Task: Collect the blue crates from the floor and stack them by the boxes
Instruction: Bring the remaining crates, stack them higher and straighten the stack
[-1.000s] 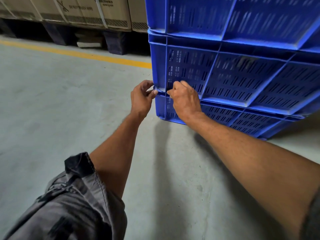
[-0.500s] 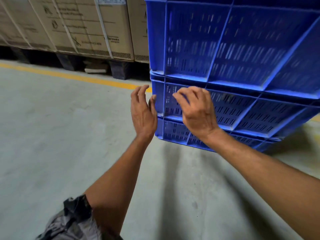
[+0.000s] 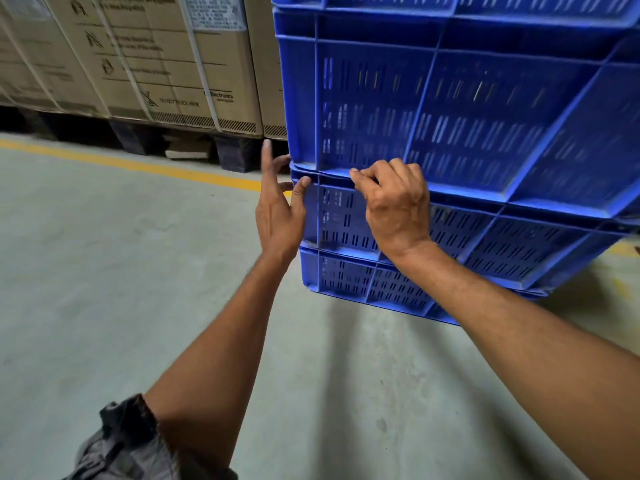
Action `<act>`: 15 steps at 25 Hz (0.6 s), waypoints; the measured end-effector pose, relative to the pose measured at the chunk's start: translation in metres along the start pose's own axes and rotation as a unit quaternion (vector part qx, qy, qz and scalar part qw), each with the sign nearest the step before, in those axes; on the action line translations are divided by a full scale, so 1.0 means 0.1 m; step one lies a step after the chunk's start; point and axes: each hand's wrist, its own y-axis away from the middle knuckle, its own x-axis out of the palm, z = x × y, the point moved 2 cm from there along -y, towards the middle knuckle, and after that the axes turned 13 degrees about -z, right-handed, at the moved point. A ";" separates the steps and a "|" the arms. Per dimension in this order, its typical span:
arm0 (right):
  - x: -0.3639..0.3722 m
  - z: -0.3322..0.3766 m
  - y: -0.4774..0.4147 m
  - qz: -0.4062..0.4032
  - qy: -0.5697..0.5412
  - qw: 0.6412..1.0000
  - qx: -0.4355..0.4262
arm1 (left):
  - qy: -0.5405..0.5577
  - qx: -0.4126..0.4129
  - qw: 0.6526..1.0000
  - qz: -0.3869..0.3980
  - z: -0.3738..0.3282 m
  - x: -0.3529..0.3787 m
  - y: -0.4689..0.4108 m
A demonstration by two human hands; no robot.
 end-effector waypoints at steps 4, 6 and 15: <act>-0.02 0.03 -0.02 0.007 -0.001 1.000 -0.003 | 0.030 0.009 0.999 0.013 0.06 -0.02 -0.14; -0.01 0.03 -0.03 0.014 -0.003 1.000 -0.011 | 0.037 0.011 0.999 0.024 0.06 -0.04 -0.19; -0.05 0.04 -0.10 0.081 -0.008 0.996 -0.032 | 0.029 0.006 0.996 0.081 0.01 -0.15 -0.33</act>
